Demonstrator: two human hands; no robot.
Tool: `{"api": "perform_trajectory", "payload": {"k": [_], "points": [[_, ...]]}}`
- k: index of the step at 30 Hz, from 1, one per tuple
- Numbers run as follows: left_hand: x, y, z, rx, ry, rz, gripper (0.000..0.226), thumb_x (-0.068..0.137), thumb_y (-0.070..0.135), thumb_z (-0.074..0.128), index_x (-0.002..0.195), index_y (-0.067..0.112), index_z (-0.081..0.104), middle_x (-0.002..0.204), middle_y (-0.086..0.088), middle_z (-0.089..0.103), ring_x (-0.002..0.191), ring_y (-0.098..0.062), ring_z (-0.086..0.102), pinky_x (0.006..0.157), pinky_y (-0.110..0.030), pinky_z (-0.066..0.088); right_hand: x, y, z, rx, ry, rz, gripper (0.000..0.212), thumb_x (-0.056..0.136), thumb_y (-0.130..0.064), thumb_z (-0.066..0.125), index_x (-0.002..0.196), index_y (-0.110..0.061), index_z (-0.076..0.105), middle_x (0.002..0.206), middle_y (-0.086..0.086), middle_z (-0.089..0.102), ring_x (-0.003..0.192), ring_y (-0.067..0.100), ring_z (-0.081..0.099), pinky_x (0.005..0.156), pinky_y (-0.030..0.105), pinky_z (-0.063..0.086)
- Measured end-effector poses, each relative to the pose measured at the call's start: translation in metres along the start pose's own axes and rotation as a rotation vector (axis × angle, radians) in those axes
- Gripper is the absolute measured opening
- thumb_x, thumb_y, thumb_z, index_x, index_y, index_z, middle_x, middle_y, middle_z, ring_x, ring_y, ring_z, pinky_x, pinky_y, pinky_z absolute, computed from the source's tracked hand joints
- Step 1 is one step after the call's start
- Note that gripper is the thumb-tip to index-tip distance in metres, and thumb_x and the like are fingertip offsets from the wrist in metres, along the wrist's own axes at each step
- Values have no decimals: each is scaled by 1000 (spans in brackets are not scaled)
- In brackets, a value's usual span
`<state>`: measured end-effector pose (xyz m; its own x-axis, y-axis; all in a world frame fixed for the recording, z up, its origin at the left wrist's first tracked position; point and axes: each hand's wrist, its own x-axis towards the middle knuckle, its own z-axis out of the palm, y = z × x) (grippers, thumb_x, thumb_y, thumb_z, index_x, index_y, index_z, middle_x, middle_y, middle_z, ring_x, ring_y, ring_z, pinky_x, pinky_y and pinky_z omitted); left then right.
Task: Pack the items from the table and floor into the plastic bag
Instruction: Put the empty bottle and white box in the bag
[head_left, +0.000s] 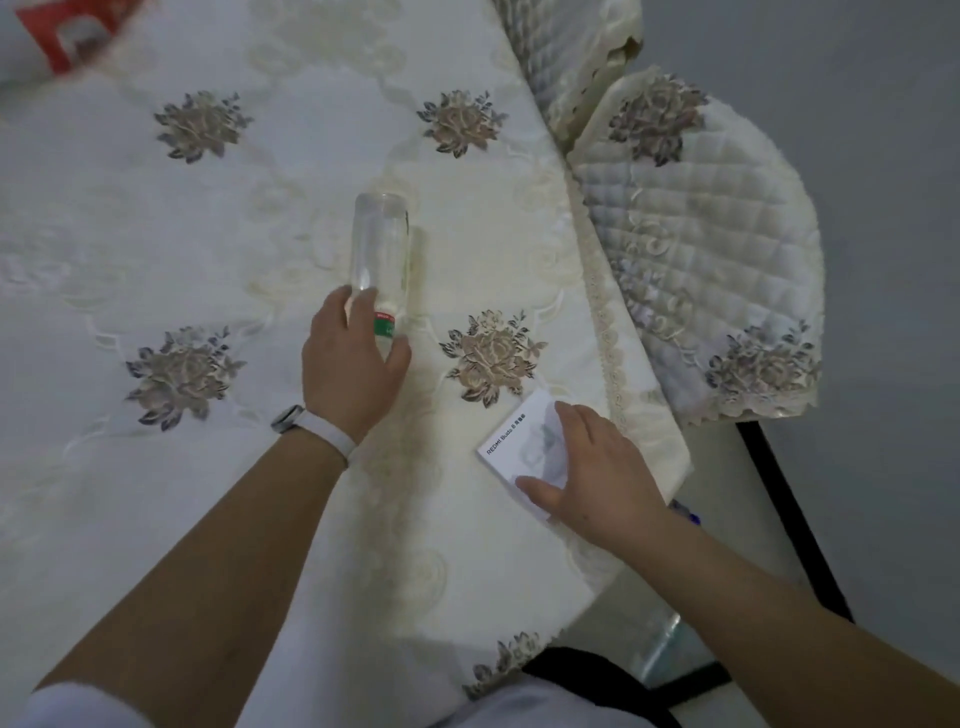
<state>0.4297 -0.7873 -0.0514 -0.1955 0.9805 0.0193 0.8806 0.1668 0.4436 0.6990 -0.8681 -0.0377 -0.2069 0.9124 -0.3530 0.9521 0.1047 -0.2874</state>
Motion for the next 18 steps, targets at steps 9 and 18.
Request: {"api": "perform_trajectory", "payload": {"k": [9,18], "points": [[60,1,12,-61,-129,-140,91,88,53,60,153,11,13,145,-20,39,127,-38,46,92,-48,45,20,-26,4,4,-101,142,125,64,-78,64,154,-13,6,150,5,30,135,23,36,107,38,35],[70,-2,14,-174,-139,-257,82,71,46,62,137,6,36,119,-16,58,104,-37,58,81,-48,53,30,-33,-4,-69,-108,138,133,56,-76,72,153,-11,8,135,8,36,123,26,43,100,39,42]]}}
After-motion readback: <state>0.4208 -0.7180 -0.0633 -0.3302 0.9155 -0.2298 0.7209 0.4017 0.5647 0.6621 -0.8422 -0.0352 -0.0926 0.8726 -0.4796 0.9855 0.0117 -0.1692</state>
